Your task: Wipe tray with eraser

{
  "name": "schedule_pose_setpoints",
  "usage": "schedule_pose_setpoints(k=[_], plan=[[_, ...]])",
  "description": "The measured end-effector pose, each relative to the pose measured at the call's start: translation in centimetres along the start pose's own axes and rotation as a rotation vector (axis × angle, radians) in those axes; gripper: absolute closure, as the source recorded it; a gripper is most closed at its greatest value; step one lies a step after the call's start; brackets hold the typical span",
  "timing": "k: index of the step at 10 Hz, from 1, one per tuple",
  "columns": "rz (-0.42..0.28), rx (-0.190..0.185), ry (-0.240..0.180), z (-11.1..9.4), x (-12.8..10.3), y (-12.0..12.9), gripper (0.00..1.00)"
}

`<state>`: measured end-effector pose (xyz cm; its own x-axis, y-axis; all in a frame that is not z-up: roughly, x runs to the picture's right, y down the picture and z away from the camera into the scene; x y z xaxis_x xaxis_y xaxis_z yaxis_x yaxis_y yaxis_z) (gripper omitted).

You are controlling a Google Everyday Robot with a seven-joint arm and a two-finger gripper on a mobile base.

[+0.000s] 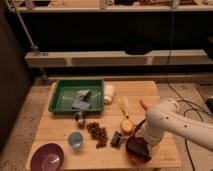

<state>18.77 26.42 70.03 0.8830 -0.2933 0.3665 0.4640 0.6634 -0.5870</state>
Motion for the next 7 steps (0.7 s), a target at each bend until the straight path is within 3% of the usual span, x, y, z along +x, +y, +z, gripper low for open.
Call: schedule_pose_setpoints(k=[3,7], plan=[[-0.032,-0.012,0.013,0.5,-1.5,-0.4,0.35],[-0.042,-0.042,0.030,1.3,-1.4,-0.3,0.35]])
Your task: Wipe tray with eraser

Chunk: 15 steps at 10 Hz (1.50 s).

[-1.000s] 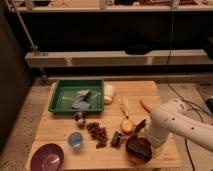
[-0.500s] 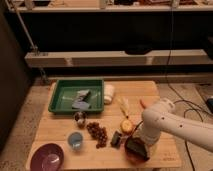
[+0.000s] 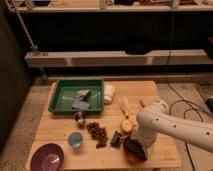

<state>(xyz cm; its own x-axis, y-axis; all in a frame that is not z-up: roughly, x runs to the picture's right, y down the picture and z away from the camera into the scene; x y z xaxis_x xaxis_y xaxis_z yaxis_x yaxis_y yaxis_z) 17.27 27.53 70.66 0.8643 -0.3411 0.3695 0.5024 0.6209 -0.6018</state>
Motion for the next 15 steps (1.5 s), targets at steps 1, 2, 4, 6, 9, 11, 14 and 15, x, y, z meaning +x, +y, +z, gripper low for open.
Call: schedule_pose_setpoints(k=[1,2,4,6,9,11,14,15], plan=[[0.003,-0.008,0.001,0.18,0.15,0.05,0.35],[0.005,-0.011,0.001,0.26,0.19,-0.01,0.35],[0.017,-0.019,-0.004,0.44,0.40,-0.03,0.35],[0.027,-0.028,-0.002,0.62,0.57,0.01,0.46],[0.028,-0.029,0.000,0.63,0.69,0.00,0.77],[0.029,-0.030,0.001,0.56,0.75,0.06,0.93],[0.028,-0.025,0.004,0.30,0.90,-0.03,1.00],[0.030,-0.027,0.002,0.29,0.88,0.07,1.00]])
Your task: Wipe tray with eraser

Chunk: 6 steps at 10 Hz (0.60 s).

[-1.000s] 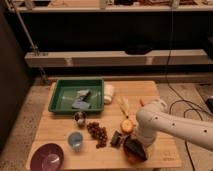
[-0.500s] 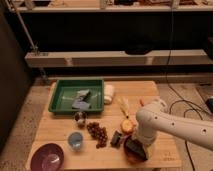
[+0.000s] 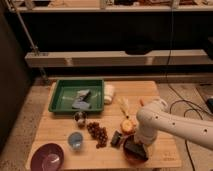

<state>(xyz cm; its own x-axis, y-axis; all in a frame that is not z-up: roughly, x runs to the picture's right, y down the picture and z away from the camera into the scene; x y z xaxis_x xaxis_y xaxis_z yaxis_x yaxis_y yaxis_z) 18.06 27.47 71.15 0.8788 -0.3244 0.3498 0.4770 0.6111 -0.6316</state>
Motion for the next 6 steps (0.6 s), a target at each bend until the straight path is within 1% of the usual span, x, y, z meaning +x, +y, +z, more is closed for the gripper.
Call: schedule_pose_setpoints(k=[1,2,5,6], plan=[[0.002,0.005,-0.008,-0.3,0.1,0.1,1.00],[0.006,0.023,-0.016,-1.2,0.4,0.0,1.00],[0.011,0.113,-0.042,-6.6,0.9,-0.4,1.00],[0.010,0.144,-0.049,-8.8,1.1,-0.6,1.00]])
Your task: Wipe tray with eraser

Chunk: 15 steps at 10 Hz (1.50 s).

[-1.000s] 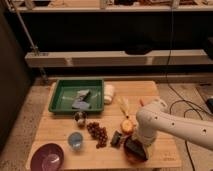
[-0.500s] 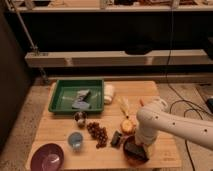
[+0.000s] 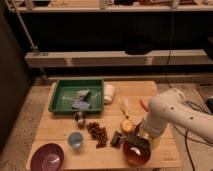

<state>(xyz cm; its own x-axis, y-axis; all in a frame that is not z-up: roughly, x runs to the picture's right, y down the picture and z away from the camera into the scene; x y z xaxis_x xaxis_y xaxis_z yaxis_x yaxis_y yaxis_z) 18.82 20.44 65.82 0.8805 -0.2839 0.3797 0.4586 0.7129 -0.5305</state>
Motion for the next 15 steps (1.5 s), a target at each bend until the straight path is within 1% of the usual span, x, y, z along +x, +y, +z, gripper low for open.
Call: schedule_pose_setpoints(k=[1,2,4,6,7,9,10,11,12,14,15], plan=[[-0.001,0.027,-0.007,-2.0,0.1,-0.5,1.00],[-0.003,0.053,-0.014,-3.0,0.1,-1.3,1.00],[-0.010,0.094,-0.038,-4.1,0.3,-3.2,1.00],[-0.049,0.104,-0.056,-4.6,-0.5,-5.0,1.00],[-0.081,0.104,-0.063,-4.3,-1.5,-6.3,1.00],[-0.147,0.087,-0.102,-3.4,-4.1,-9.0,1.00],[-0.193,0.080,-0.129,-2.7,-6.0,-10.8,1.00],[-0.238,0.082,-0.157,-2.0,-7.9,-12.9,1.00],[-0.268,0.094,-0.185,-1.6,-9.2,-14.8,1.00],[-0.311,0.158,-0.243,-1.1,-11.0,-18.9,1.00],[-0.317,0.189,-0.266,-0.8,-11.3,-20.9,1.00]])
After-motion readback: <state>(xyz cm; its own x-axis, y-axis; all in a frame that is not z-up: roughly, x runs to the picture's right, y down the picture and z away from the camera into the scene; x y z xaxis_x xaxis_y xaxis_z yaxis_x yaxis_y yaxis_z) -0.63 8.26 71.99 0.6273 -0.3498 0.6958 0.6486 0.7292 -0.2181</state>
